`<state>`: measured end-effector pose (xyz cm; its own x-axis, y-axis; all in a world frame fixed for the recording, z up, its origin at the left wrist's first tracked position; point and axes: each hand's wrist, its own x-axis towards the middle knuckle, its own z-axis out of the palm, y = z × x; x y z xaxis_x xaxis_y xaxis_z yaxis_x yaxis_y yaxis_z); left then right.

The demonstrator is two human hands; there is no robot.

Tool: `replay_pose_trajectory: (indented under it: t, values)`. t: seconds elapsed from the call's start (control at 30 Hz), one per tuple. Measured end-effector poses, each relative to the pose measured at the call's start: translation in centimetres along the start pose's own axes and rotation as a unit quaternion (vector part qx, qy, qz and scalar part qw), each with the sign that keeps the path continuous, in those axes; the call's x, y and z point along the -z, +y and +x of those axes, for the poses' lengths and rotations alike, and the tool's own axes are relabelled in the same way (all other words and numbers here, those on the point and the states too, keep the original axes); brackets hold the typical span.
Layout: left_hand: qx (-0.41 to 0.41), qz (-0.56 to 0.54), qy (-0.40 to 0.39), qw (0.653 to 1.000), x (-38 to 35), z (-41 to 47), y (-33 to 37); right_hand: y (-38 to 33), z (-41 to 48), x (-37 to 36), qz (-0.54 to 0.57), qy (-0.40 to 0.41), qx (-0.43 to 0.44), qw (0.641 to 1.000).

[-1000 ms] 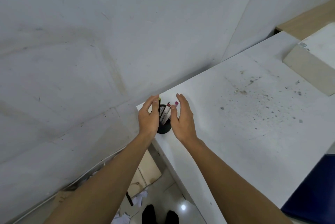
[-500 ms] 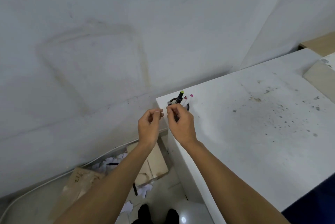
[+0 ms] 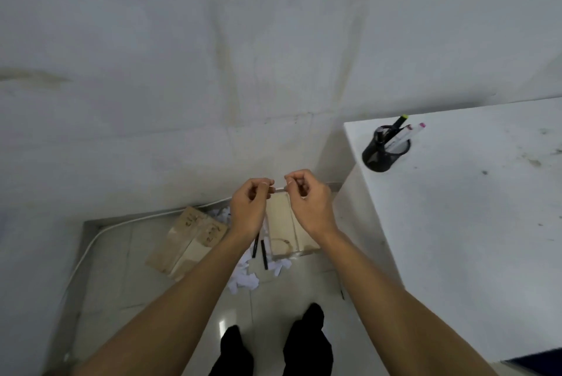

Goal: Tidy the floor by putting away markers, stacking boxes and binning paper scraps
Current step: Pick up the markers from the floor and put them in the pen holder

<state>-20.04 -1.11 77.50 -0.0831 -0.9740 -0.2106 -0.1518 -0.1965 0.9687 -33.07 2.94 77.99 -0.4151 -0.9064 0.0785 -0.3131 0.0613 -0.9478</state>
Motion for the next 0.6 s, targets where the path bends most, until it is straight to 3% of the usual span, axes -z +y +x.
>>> replay_pose_trajectory:
  t: [0.23,0.6]
  values:
    - [0.033,0.054,-0.021,0.998,6.3,1.8,-9.6,7.8,-1.7,-9.6,-0.007,-0.023,-0.059,0.998]
    - [0.052,0.075,-0.010,0.996,7.5,9.4,-38.4,35.3,-3.7,-23.1,-0.046,-0.043,-0.060,0.996]
